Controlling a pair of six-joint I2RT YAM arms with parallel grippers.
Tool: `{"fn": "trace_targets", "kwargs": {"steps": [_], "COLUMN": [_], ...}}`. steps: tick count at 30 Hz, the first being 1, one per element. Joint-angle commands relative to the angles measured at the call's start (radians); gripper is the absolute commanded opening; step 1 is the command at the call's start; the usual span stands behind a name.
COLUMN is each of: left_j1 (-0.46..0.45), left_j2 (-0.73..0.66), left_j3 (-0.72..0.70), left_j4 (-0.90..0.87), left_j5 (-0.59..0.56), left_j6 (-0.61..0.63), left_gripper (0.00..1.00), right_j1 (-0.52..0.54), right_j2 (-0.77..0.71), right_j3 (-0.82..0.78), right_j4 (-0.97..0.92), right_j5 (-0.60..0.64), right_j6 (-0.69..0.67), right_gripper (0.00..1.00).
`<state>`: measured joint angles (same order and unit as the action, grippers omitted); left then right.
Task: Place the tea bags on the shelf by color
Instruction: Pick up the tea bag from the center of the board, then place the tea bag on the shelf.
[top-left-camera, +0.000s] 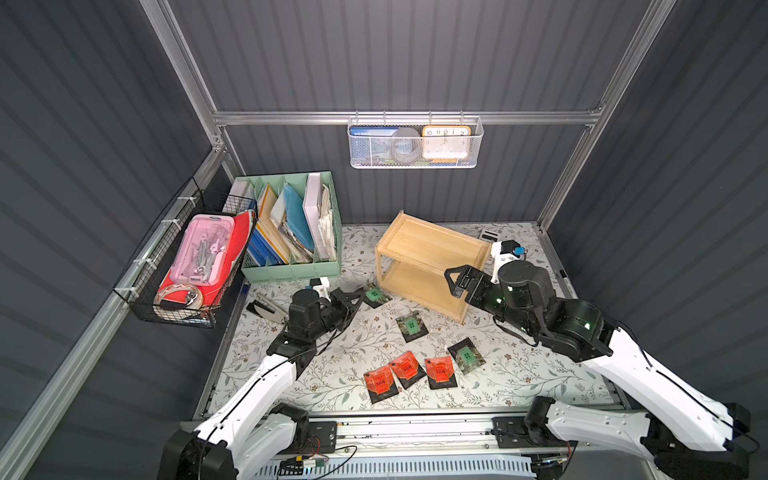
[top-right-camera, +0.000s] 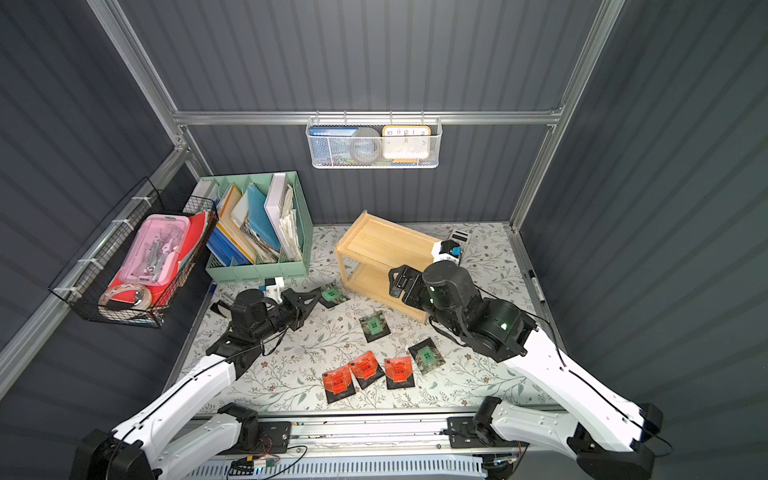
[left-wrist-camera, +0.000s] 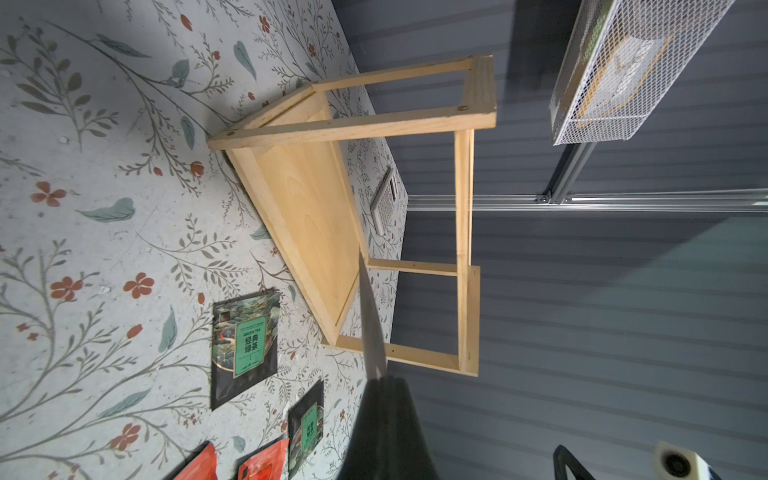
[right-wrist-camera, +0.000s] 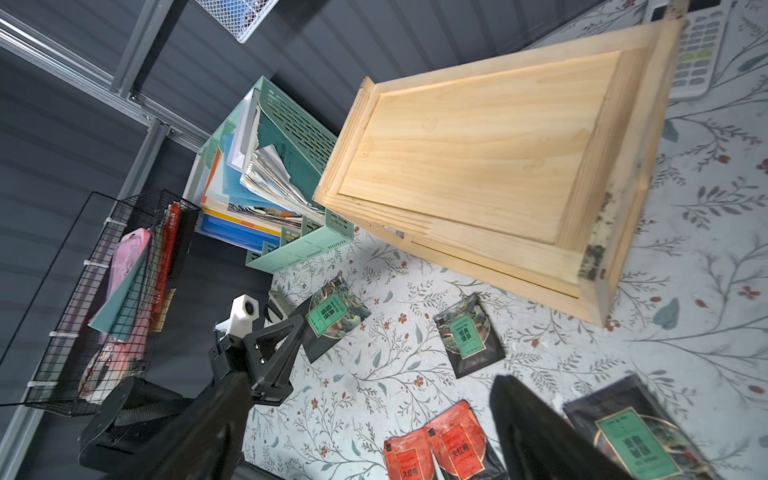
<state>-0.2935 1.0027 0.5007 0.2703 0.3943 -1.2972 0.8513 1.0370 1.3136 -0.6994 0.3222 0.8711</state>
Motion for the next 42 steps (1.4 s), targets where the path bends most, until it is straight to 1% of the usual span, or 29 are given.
{"fn": "trace_targets", "kwargs": {"steps": [1, 7, 11, 16, 19, 26, 32, 42], "left_j1": [-0.039, -0.097, -0.134, -0.163, -0.171, -0.189, -0.198, -0.208], "left_j2": [0.051, 0.196, 0.302, 0.440, 0.508, 0.621, 0.716, 0.818], "left_j3": [-0.010, 0.011, 0.039, 0.089, 0.119, 0.185, 0.206, 0.251], "left_j4": [0.122, 0.203, 0.280, 0.376, 0.411, 0.443, 0.527, 0.587], "left_j5": [-0.102, -0.179, -0.233, -0.267, -0.285, -0.335, -0.342, -0.380], "left_j6": [0.022, 0.036, 0.037, 0.030, 0.006, -0.020, -0.061, -0.083], "left_gripper": [0.00, 0.00, 0.00, 0.00, 0.00, 0.00, 0.00, 0.00], "right_j1": [-0.017, -0.057, -0.078, -0.083, -0.086, -0.114, -0.139, -0.166], "right_j2": [-0.020, -0.075, -0.083, -0.075, -0.081, -0.090, -0.098, -0.108], "right_j3": [0.024, -0.006, -0.005, 0.015, 0.017, 0.018, 0.025, 0.030], "right_j4": [-0.092, -0.129, -0.150, -0.182, -0.194, -0.202, -0.211, -0.226], "right_j5": [-0.003, -0.043, -0.104, -0.137, -0.131, -0.137, -0.148, -0.173], "right_j6": [-0.082, -0.092, -0.139, -0.209, -0.236, -0.265, -0.285, -0.304], "right_gripper": [0.99, 0.99, 0.99, 0.99, 0.99, 0.99, 0.99, 0.99]}}
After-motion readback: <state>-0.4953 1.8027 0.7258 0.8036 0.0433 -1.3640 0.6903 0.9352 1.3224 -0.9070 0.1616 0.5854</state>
